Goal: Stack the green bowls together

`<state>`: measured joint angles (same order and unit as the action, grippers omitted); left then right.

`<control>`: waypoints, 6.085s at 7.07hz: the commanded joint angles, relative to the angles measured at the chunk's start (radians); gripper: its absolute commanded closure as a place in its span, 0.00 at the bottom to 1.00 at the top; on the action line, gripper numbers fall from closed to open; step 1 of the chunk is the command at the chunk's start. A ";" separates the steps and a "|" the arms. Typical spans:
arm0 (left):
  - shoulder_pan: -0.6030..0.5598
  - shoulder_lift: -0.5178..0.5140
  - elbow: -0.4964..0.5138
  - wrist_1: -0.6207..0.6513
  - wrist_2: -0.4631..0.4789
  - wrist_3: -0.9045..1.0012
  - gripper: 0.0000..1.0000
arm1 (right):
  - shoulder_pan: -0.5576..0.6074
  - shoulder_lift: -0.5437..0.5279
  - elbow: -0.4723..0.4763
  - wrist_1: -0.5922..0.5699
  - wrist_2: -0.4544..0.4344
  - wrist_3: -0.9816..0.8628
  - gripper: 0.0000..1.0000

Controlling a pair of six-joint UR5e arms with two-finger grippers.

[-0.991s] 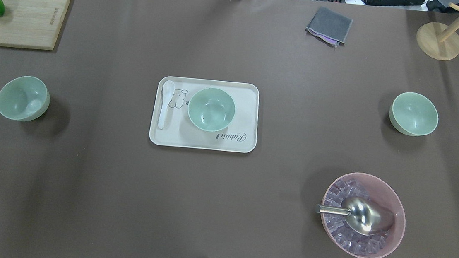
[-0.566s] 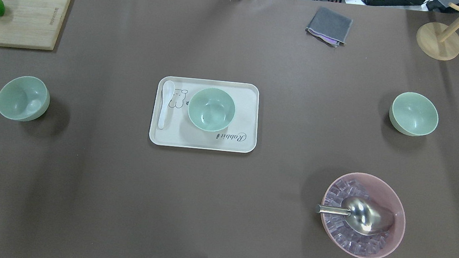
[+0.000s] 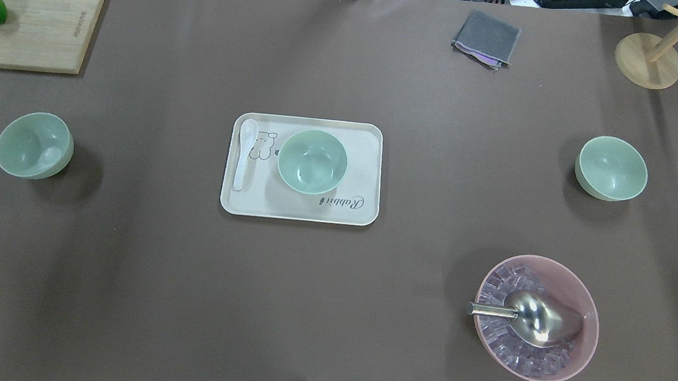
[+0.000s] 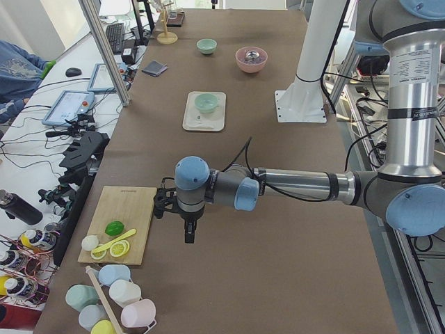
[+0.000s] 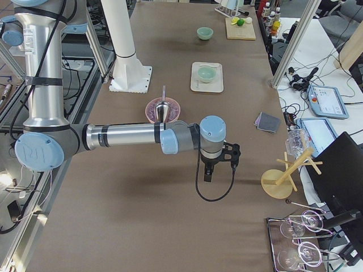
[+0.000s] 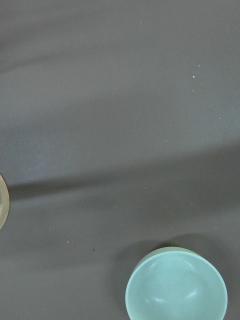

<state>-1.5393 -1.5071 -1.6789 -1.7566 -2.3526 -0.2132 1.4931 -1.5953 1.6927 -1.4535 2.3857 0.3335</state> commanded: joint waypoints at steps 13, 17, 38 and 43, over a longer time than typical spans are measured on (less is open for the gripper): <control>0.220 -0.170 0.091 -0.096 0.004 -0.276 0.02 | -0.333 0.272 -0.360 0.196 -0.079 0.199 0.52; 0.220 -0.171 0.108 -0.096 0.004 -0.270 0.03 | -0.336 0.262 -0.309 0.193 -0.015 0.199 1.00; 0.426 -0.200 0.146 -0.104 -0.050 -0.278 0.43 | -0.720 0.698 -0.120 0.177 -0.257 0.963 1.00; 0.418 -0.191 0.174 -0.103 0.044 -0.270 0.17 | -0.853 0.727 -0.123 0.177 -0.367 1.042 1.00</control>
<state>-1.1225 -1.6986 -1.5167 -1.8592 -2.3148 -0.4806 0.6772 -0.8764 1.5737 -1.2773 2.0505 1.3531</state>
